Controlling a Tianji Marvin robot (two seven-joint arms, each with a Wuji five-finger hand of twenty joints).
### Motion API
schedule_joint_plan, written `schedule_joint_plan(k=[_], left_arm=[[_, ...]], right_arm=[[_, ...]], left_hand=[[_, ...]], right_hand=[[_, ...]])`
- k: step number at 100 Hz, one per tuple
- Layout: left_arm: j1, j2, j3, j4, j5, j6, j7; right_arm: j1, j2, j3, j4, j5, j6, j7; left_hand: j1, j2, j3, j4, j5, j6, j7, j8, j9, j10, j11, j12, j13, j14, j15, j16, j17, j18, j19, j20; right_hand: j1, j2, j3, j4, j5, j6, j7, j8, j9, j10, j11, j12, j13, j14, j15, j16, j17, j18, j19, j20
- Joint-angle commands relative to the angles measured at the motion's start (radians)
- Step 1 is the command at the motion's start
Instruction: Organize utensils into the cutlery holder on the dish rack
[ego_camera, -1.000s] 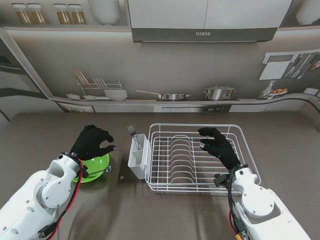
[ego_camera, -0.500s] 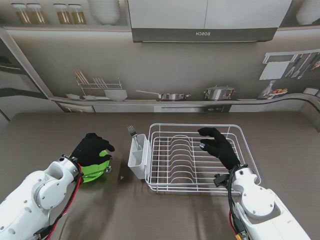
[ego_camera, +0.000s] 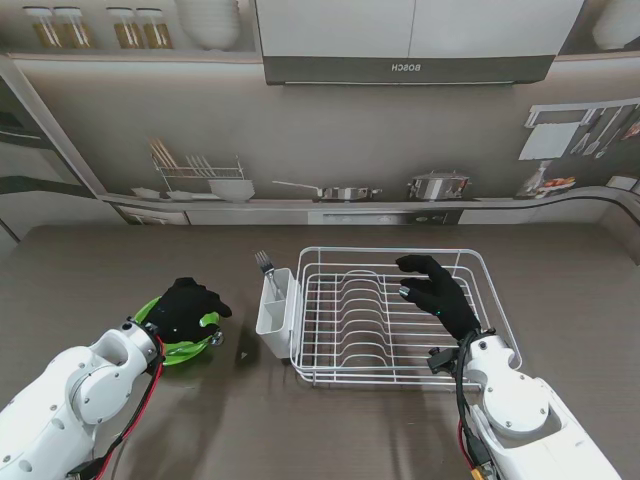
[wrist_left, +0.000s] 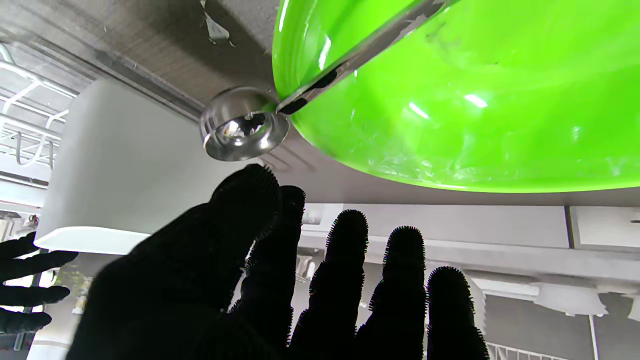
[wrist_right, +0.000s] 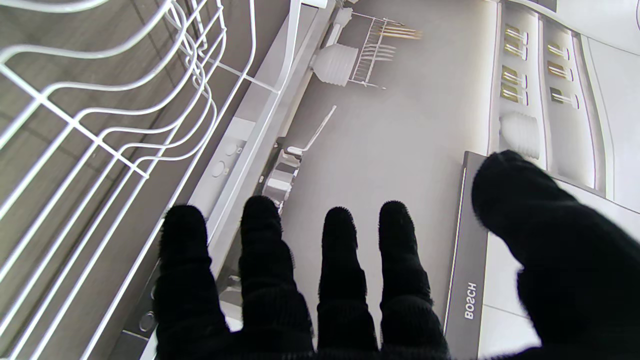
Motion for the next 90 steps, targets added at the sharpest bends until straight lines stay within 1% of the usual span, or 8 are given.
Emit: schedule_joint_plan(k=[1, 42, 47, 54, 64, 67, 76, 90], left_arm=[[0.004, 0.003, 0.002, 0.005, -0.002, -0.001, -0.022], [-0.001, 0.003, 0.019, 0.027, -0.001, 0.004, -0.013], [-0.001, 0.002, 0.021, 0.026, -0.004, 0.008, -0.012], [-0.001, 0.001, 0.024, 0.026, -0.006, 0.013, -0.009], [-0.002, -0.001, 0.029, 0.032, -0.016, 0.019, 0.0], [-0.002, -0.002, 0.031, 0.033, -0.019, 0.021, 0.001], [0.001, -0.004, 0.033, 0.032, -0.024, 0.028, 0.006], [0.003, -0.008, 0.037, 0.033, -0.039, 0.038, 0.013]], right_arm=[[-0.006, -0.003, -0.001, -0.005, 0.001, 0.0, 0.015], [-0.008, -0.003, 0.0, -0.008, 0.001, 0.004, 0.016], [-0.007, -0.003, 0.0, -0.008, 0.0, 0.004, 0.016], [-0.007, -0.003, 0.0, -0.008, 0.0, 0.004, 0.015], [-0.007, -0.003, 0.001, -0.008, -0.001, 0.005, 0.014], [-0.007, -0.003, 0.001, -0.008, -0.001, 0.005, 0.014], [-0.007, -0.003, 0.001, -0.008, -0.001, 0.005, 0.014], [-0.007, -0.003, 0.0, -0.008, -0.001, 0.005, 0.014]], left_hand=[[-0.026, -0.045, 0.041, 0.017, -0.021, -0.017, -0.015, -0.01, -0.021, -0.008, -0.011, -0.003, -0.021, -0.014, -0.015, -0.015, -0.03, 0.004, -0.034, -0.014], [-0.043, -0.05, 0.053, 0.013, 0.017, -0.038, 0.016, 0.0, -0.015, -0.01, -0.006, -0.004, -0.017, -0.014, -0.017, -0.015, -0.029, 0.01, -0.045, -0.015], [-0.037, -0.052, 0.044, 0.003, 0.018, -0.039, 0.033, 0.019, -0.013, -0.008, -0.005, -0.003, -0.017, -0.013, -0.016, -0.015, -0.028, 0.01, -0.048, -0.014], [-0.008, -0.059, 0.008, -0.033, 0.027, -0.051, 0.061, 0.061, -0.007, -0.011, -0.001, 0.001, -0.012, -0.014, -0.014, -0.013, -0.026, 0.011, -0.048, -0.011], [0.036, -0.067, -0.049, -0.051, 0.053, -0.068, 0.107, 0.106, 0.001, -0.013, 0.002, 0.004, -0.008, -0.011, -0.012, -0.012, -0.024, 0.015, -0.05, -0.008], [0.049, -0.067, -0.071, -0.051, 0.055, -0.072, 0.126, 0.117, 0.002, -0.012, 0.003, 0.006, -0.007, -0.012, -0.01, -0.011, -0.023, 0.016, -0.05, -0.007], [0.102, -0.061, -0.154, -0.03, 0.057, -0.094, 0.228, 0.101, 0.007, -0.015, 0.005, 0.01, -0.003, -0.012, -0.007, -0.011, -0.02, 0.02, -0.05, -0.002], [0.111, -0.05, -0.155, -0.027, 0.097, -0.118, 0.315, 0.134, 0.017, -0.019, 0.01, 0.013, 0.001, -0.011, -0.004, -0.01, -0.016, 0.023, -0.048, 0.001]], right_hand=[[-0.027, 0.012, -0.031, 0.022, -0.025, -0.002, -0.002, -0.024, 0.015, 0.0, -0.007, -0.003, 0.016, -0.011, 0.0, 0.011, -0.004, -0.029, -0.016, 0.024], [-0.027, 0.015, -0.032, 0.022, -0.025, -0.002, -0.003, -0.025, 0.022, 0.001, -0.007, -0.003, 0.018, -0.009, 0.0, 0.011, -0.005, -0.028, -0.016, 0.024], [-0.027, 0.015, -0.032, 0.022, -0.023, -0.002, -0.003, -0.024, 0.022, 0.002, -0.007, -0.003, 0.018, -0.009, 0.0, 0.011, -0.004, -0.028, -0.016, 0.024], [-0.026, 0.016, -0.032, 0.022, -0.023, -0.002, -0.003, -0.024, 0.023, 0.003, -0.007, -0.003, 0.018, -0.011, 0.0, 0.011, -0.004, -0.029, -0.016, 0.025], [-0.026, 0.014, -0.032, 0.022, -0.023, -0.002, -0.002, -0.024, 0.024, 0.003, -0.007, -0.003, 0.019, -0.009, 0.0, 0.011, -0.003, -0.028, -0.015, 0.025], [-0.027, 0.015, -0.032, 0.022, -0.023, -0.002, -0.002, -0.024, 0.024, 0.003, -0.008, -0.003, 0.018, -0.01, 0.0, 0.011, -0.003, -0.028, -0.016, 0.025], [-0.027, 0.015, -0.031, 0.022, -0.022, -0.001, -0.002, -0.024, 0.024, 0.003, -0.008, -0.003, 0.019, -0.009, 0.0, 0.011, -0.003, -0.029, -0.015, 0.025], [-0.026, 0.016, -0.032, 0.022, -0.022, -0.001, -0.002, -0.024, 0.024, 0.003, -0.008, -0.002, 0.019, -0.009, 0.0, 0.011, -0.003, -0.028, -0.016, 0.025]])
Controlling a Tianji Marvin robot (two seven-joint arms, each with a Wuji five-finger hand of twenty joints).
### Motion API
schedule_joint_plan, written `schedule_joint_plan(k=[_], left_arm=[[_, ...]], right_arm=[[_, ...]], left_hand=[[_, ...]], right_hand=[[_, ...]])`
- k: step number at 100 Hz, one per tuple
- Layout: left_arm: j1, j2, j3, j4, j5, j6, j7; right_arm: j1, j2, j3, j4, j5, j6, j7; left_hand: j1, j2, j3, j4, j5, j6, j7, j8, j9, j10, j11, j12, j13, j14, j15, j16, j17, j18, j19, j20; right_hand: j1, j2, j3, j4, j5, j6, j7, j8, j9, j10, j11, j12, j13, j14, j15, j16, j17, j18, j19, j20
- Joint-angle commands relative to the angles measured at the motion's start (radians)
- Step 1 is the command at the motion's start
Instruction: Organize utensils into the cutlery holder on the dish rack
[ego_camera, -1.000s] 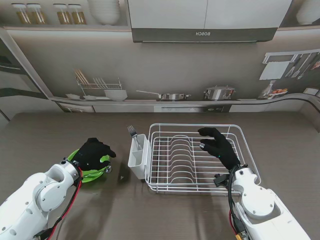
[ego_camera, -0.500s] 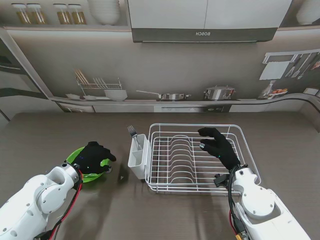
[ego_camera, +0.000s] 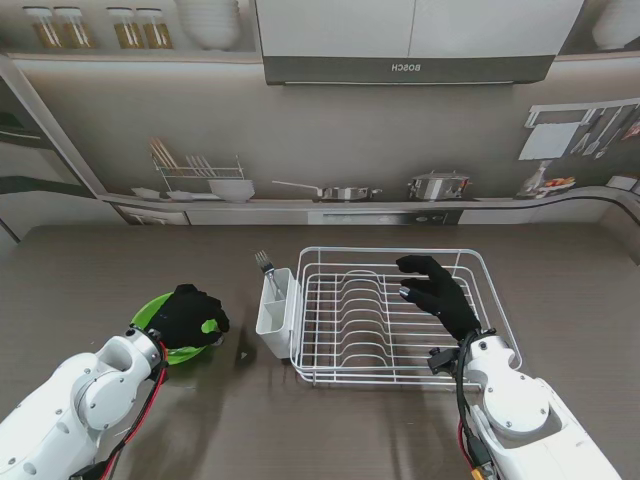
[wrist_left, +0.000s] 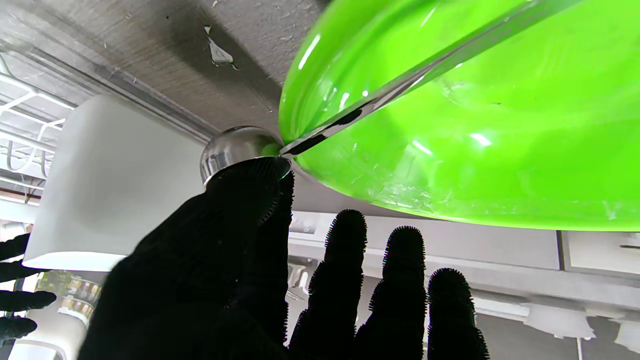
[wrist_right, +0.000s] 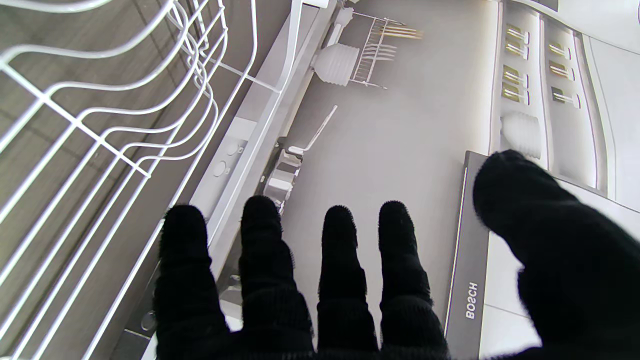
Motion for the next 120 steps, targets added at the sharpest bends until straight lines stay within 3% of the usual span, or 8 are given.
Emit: schedule_joint_plan(k=[1, 24, 42, 66, 88, 120], left_arm=[[0.004, -0.009, 0.003, 0.002, -0.01, 0.006, -0.011], [-0.001, -0.018, 0.017, 0.018, -0.045, 0.019, 0.013], [-0.003, -0.021, 0.021, 0.024, -0.063, 0.023, 0.02], [-0.001, -0.022, 0.018, 0.024, -0.072, 0.021, 0.015], [0.006, -0.023, 0.008, 0.02, -0.087, 0.017, 0.008], [0.01, -0.026, 0.0, 0.019, -0.099, 0.013, 0.01]], right_arm=[[-0.005, -0.003, -0.001, -0.006, 0.0, 0.002, 0.014], [-0.006, -0.003, -0.001, -0.006, 0.0, 0.003, 0.014], [-0.006, -0.003, 0.0, -0.007, 0.0, 0.003, 0.013], [-0.006, -0.003, 0.0, -0.008, 0.0, 0.003, 0.014], [-0.007, -0.003, -0.001, -0.008, 0.0, 0.003, 0.015], [-0.007, -0.003, -0.001, -0.008, 0.002, 0.004, 0.015]], left_hand=[[0.055, -0.015, -0.012, -0.023, 0.034, -0.033, 0.055, 0.022, 0.014, -0.011, 0.008, 0.013, 0.0, -0.01, -0.004, 0.0, -0.016, 0.021, -0.024, 0.007], [0.078, 0.028, -0.019, -0.015, 0.075, -0.057, 0.199, 0.038, 0.034, -0.015, 0.017, 0.021, 0.01, -0.008, 0.006, 0.003, -0.01, 0.021, -0.019, 0.014], [0.082, 0.05, -0.016, -0.013, 0.082, -0.057, 0.234, 0.053, 0.043, -0.023, 0.021, 0.024, 0.017, -0.008, 0.012, 0.005, -0.005, 0.022, -0.007, 0.019], [0.087, 0.1, -0.015, -0.006, 0.038, -0.045, 0.28, 0.109, 0.043, -0.028, 0.029, 0.034, 0.025, -0.013, 0.022, 0.009, -0.007, 0.014, 0.01, 0.024], [0.107, 0.137, -0.024, -0.005, -0.013, -0.018, 0.322, 0.165, 0.055, -0.028, 0.059, 0.076, 0.093, -0.006, 0.085, 0.044, 0.02, 0.019, 0.092, 0.051], [0.143, 0.171, -0.075, 0.001, -0.062, 0.004, 0.362, 0.198, 0.056, -0.016, 0.062, 0.094, 0.101, 0.0, 0.091, 0.045, 0.013, 0.024, 0.111, 0.034]], right_hand=[[-0.026, 0.016, -0.023, 0.022, -0.022, -0.004, -0.002, -0.024, 0.013, 0.003, -0.006, -0.002, 0.019, -0.008, 0.0, 0.011, -0.003, -0.028, -0.016, 0.025], [-0.027, 0.018, -0.022, 0.022, -0.022, -0.003, -0.002, -0.024, 0.011, 0.002, -0.007, -0.002, 0.019, -0.01, 0.0, 0.011, -0.003, -0.028, -0.015, 0.025], [-0.025, 0.017, -0.022, 0.023, -0.023, -0.003, -0.003, -0.024, 0.01, 0.002, -0.008, -0.002, 0.02, -0.01, 0.0, 0.011, -0.003, -0.029, -0.015, 0.025], [-0.026, 0.018, -0.022, 0.022, -0.023, -0.004, -0.003, -0.024, 0.011, 0.001, -0.007, -0.002, 0.021, -0.008, 0.001, 0.012, -0.002, -0.027, -0.015, 0.025], [-0.026, 0.019, -0.022, 0.023, -0.023, -0.003, -0.003, -0.024, 0.01, 0.002, -0.007, -0.002, 0.02, -0.008, 0.001, 0.012, -0.001, -0.027, -0.014, 0.025], [-0.026, 0.018, -0.022, 0.023, -0.023, -0.004, -0.002, -0.024, 0.01, 0.002, -0.007, -0.002, 0.023, -0.008, 0.002, 0.012, 0.0, -0.026, -0.014, 0.024]])
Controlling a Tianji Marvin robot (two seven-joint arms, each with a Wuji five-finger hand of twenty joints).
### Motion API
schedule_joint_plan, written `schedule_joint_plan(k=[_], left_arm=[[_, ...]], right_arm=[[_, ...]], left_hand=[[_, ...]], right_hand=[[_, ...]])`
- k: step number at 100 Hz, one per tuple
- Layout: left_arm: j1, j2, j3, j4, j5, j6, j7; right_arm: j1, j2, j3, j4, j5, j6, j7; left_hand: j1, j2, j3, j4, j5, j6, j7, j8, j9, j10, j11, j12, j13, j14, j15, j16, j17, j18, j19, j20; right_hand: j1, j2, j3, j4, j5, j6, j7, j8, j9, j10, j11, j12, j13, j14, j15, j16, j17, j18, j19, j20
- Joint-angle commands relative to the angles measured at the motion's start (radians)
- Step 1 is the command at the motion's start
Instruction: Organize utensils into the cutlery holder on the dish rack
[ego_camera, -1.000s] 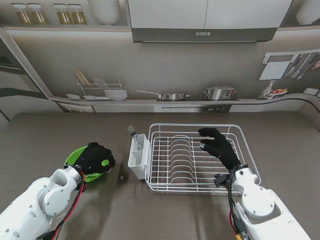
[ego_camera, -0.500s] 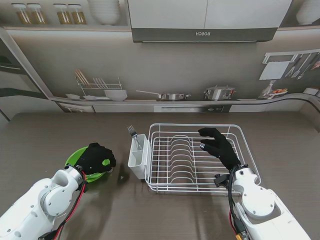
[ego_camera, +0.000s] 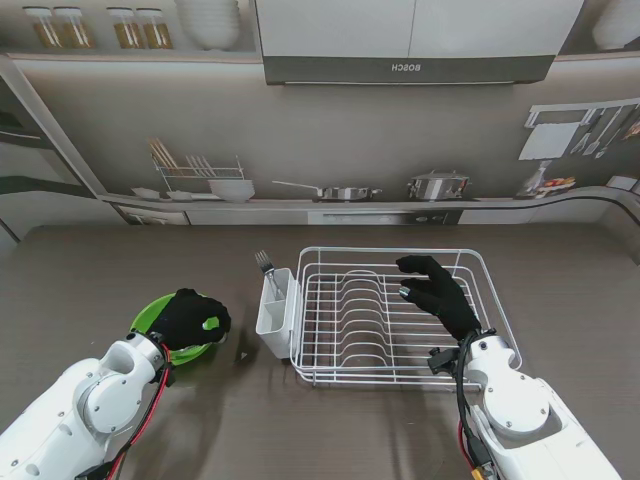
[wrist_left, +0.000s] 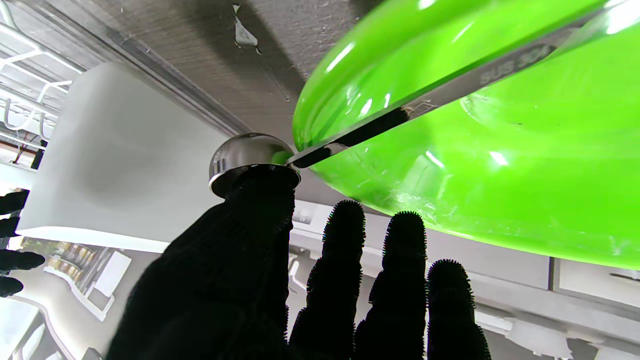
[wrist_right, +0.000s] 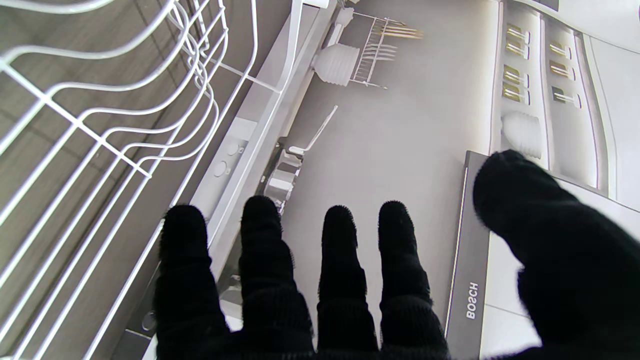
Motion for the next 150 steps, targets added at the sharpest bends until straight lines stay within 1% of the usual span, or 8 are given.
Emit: schedule_joint_plan(k=[1, 44, 55, 73, 93, 120, 150], left_arm=[[0.007, -0.005, -0.007, -0.005, 0.001, -0.003, -0.016], [0.019, -0.008, -0.039, -0.031, -0.029, -0.02, -0.029], [0.02, -0.008, -0.046, -0.04, -0.04, -0.026, -0.042], [0.023, -0.012, -0.065, -0.064, -0.066, -0.035, -0.049], [0.024, -0.014, -0.088, -0.106, -0.078, -0.046, -0.055], [-0.001, -0.022, -0.09, -0.147, -0.135, -0.061, -0.068], [-0.058, -0.03, -0.058, -0.15, -0.174, -0.061, -0.059]], right_arm=[[-0.006, -0.003, -0.002, -0.007, 0.001, 0.002, 0.015], [-0.005, -0.003, -0.002, -0.006, 0.002, 0.004, 0.016], [-0.006, -0.003, -0.002, -0.006, 0.003, 0.004, 0.017], [-0.005, -0.003, -0.003, -0.006, 0.002, 0.004, 0.017], [-0.005, -0.003, -0.003, -0.006, 0.002, 0.005, 0.017], [-0.005, -0.003, -0.004, -0.006, 0.002, 0.006, 0.017], [-0.005, -0.003, -0.004, -0.006, 0.004, 0.006, 0.017]], left_hand=[[0.051, 0.087, -0.001, 0.011, 0.024, -0.007, 0.119, 0.046, 0.018, -0.001, 0.004, 0.01, 0.006, -0.001, 0.011, 0.011, -0.006, 0.017, 0.013, 0.001], [0.052, 0.092, 0.002, 0.007, 0.018, -0.005, 0.143, 0.07, 0.014, -0.001, 0.0, 0.01, -0.007, -0.005, -0.002, 0.005, -0.014, 0.019, -0.007, -0.013], [0.051, 0.093, 0.004, 0.005, 0.018, -0.004, 0.145, 0.078, 0.015, -0.002, 0.002, 0.012, -0.009, -0.006, -0.004, 0.004, -0.014, 0.019, -0.008, -0.013], [0.052, 0.094, 0.008, 0.003, 0.019, 0.007, 0.145, 0.09, 0.017, 0.001, 0.01, 0.022, -0.011, -0.003, -0.007, 0.004, -0.013, 0.019, -0.008, -0.014], [0.051, 0.096, 0.008, 0.001, 0.022, 0.016, 0.139, 0.097, 0.02, 0.001, 0.019, 0.034, -0.011, -0.006, -0.008, 0.004, -0.012, 0.015, -0.008, -0.014], [0.054, 0.1, 0.003, 0.001, 0.024, 0.029, 0.132, 0.11, 0.024, 0.0, 0.026, 0.049, -0.008, -0.009, -0.002, 0.009, -0.006, -0.003, -0.007, -0.01], [0.059, 0.106, -0.005, 0.002, 0.022, 0.039, 0.125, 0.12, 0.028, 0.003, 0.029, 0.061, -0.01, -0.009, 0.007, 0.016, -0.008, -0.007, -0.003, -0.003]], right_hand=[[-0.026, 0.019, -0.022, 0.023, -0.023, -0.005, -0.002, -0.024, 0.01, 0.001, -0.006, -0.002, 0.022, -0.01, 0.002, 0.012, 0.0, -0.025, -0.014, 0.024], [-0.026, 0.019, -0.023, 0.023, -0.024, -0.005, -0.002, -0.024, 0.008, 0.002, -0.007, -0.002, 0.024, -0.008, 0.002, 0.012, 0.0, -0.027, -0.014, 0.024], [-0.026, 0.019, -0.022, 0.023, -0.024, -0.005, -0.003, -0.024, 0.008, 0.002, -0.007, -0.002, 0.023, -0.008, 0.002, 0.012, 0.0, -0.026, -0.014, 0.024], [-0.026, 0.02, -0.023, 0.023, -0.025, -0.004, -0.003, -0.024, 0.009, 0.003, -0.006, -0.002, 0.023, -0.008, 0.002, 0.012, -0.001, -0.026, -0.015, 0.023], [-0.026, 0.021, -0.024, 0.023, -0.025, -0.004, -0.003, -0.024, 0.008, 0.002, -0.006, -0.002, 0.022, -0.008, 0.002, 0.012, 0.0, -0.027, -0.014, 0.023], [-0.026, 0.021, -0.024, 0.023, -0.026, -0.005, -0.003, -0.024, 0.007, 0.001, -0.007, -0.002, 0.022, -0.008, 0.003, 0.011, -0.001, -0.027, -0.015, 0.023], [-0.027, 0.022, -0.024, 0.023, -0.026, -0.005, -0.003, -0.025, 0.007, 0.001, -0.006, -0.002, 0.023, -0.009, 0.003, 0.012, 0.0, -0.028, -0.014, 0.023]])
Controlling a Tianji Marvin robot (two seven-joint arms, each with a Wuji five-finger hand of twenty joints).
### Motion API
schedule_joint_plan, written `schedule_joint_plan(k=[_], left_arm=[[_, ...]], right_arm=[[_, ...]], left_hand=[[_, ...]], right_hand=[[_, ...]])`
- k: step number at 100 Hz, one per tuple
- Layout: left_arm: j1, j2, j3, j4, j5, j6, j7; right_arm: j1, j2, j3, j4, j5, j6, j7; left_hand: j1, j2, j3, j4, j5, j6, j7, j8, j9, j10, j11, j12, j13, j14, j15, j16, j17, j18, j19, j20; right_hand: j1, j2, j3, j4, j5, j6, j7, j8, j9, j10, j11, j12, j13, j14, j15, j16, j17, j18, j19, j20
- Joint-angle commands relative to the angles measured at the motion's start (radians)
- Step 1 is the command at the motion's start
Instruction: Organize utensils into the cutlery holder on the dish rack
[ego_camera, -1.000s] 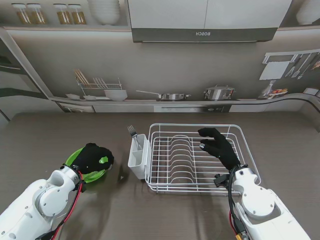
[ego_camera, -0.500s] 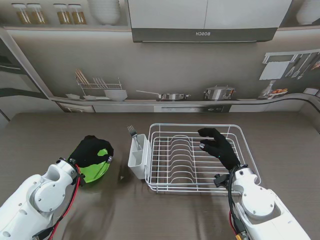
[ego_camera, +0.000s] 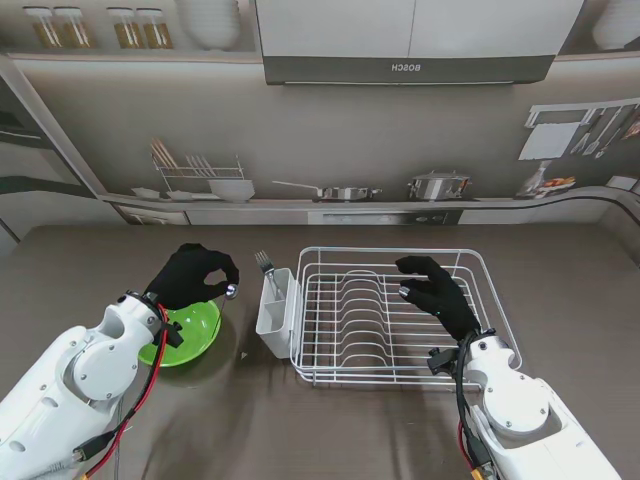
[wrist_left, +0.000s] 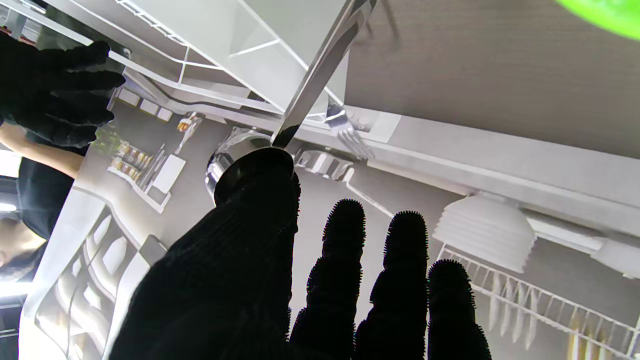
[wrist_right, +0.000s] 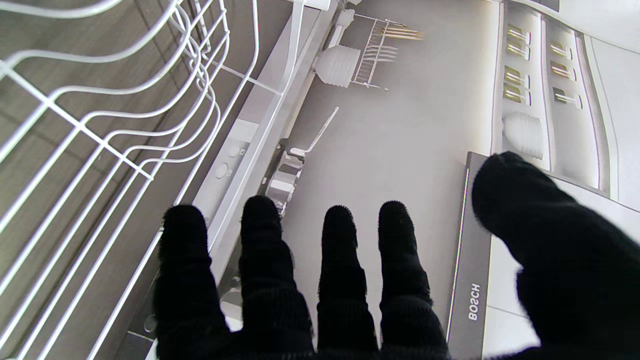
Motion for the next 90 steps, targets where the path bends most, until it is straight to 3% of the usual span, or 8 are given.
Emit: schedule_joint_plan(k=[1, 53, 90], left_arm=[[-0.025, -0.011, 0.01, -0.013, -0.009, -0.003, -0.01], [-0.16, -0.043, 0.166, 0.039, -0.156, 0.025, 0.011], [-0.184, -0.059, 0.223, 0.097, -0.179, 0.028, 0.056]], right_arm=[[-0.005, -0.003, -0.002, -0.006, 0.001, 0.001, 0.014], [-0.005, -0.004, 0.0, -0.004, 0.001, -0.001, 0.012], [-0.005, -0.004, 0.002, -0.004, 0.002, -0.002, 0.013]], left_hand=[[0.05, 0.098, 0.003, 0.002, 0.033, 0.0, 0.114, 0.048, 0.028, 0.002, 0.01, 0.019, -0.01, -0.008, 0.007, 0.016, -0.008, -0.011, -0.003, -0.003], [0.065, 0.112, -0.023, 0.008, 0.032, 0.027, 0.099, 0.052, 0.028, 0.01, 0.006, 0.023, -0.017, -0.006, 0.005, 0.018, -0.012, -0.01, -0.009, 0.002], [0.079, 0.11, -0.045, 0.017, 0.039, 0.03, 0.087, 0.048, 0.035, 0.007, 0.005, 0.025, -0.019, -0.01, 0.005, 0.018, -0.02, -0.022, -0.022, 0.004]], right_hand=[[-0.027, 0.009, -0.025, 0.023, -0.025, -0.005, -0.003, -0.024, 0.008, 0.002, -0.006, -0.002, 0.022, -0.008, 0.003, 0.011, 0.0, -0.027, -0.014, 0.023], [-0.027, 0.01, -0.024, 0.023, -0.026, -0.003, -0.003, -0.025, 0.006, 0.002, -0.007, -0.002, 0.022, -0.009, 0.002, 0.011, 0.0, -0.028, -0.014, 0.023], [-0.026, 0.008, -0.024, 0.023, -0.025, -0.005, -0.003, -0.025, 0.007, 0.003, -0.007, -0.002, 0.023, -0.007, 0.003, 0.011, 0.0, -0.028, -0.014, 0.022]])
